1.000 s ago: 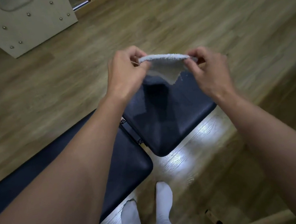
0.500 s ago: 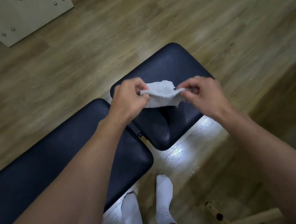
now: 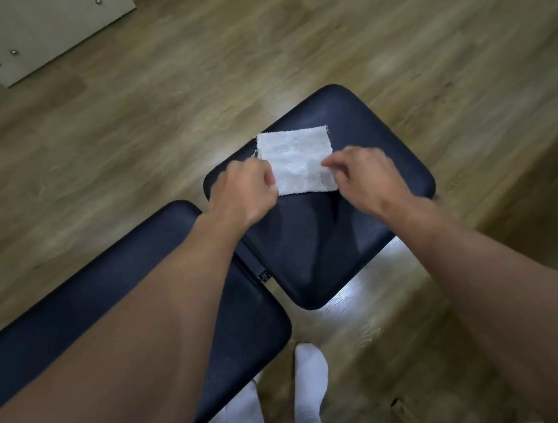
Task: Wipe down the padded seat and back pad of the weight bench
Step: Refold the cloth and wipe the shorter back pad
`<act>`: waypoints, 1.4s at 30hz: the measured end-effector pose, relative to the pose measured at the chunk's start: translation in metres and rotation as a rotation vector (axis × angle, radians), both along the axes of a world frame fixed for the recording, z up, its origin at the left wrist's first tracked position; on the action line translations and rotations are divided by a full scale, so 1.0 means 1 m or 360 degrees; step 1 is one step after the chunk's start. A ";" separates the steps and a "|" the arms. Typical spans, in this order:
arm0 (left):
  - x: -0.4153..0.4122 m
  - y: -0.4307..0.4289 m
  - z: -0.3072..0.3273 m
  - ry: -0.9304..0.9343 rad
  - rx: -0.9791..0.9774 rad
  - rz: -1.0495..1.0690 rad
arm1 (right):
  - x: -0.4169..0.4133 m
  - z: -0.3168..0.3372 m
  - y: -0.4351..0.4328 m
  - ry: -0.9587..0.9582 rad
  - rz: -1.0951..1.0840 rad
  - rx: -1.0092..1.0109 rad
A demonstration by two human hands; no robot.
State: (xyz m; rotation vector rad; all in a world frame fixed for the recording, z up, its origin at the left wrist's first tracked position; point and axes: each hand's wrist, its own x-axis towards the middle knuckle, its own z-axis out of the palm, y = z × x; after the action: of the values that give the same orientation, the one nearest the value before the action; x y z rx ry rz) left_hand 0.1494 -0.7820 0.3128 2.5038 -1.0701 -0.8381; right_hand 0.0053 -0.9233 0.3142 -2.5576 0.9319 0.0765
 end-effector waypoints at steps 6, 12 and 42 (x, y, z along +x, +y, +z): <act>0.013 -0.042 -0.006 -0.0139 -0.0212 -0.0027 | 0.057 -0.014 -0.023 -0.0018 0.0203 0.0127; 0.015 -0.011 -0.004 -0.0023 -0.0186 0.0263 | 0.042 -0.045 0.024 0.0182 0.0435 -0.0076; -0.009 0.086 -0.026 -0.0061 0.0653 0.0048 | 0.033 -0.035 0.107 -0.0138 0.0519 0.0040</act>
State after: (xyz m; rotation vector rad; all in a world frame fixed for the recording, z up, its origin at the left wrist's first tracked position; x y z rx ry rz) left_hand 0.1406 -0.6959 0.2868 2.8699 -0.9461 -1.1000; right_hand 0.0383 -0.8161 0.2791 -2.6422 0.4730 0.0704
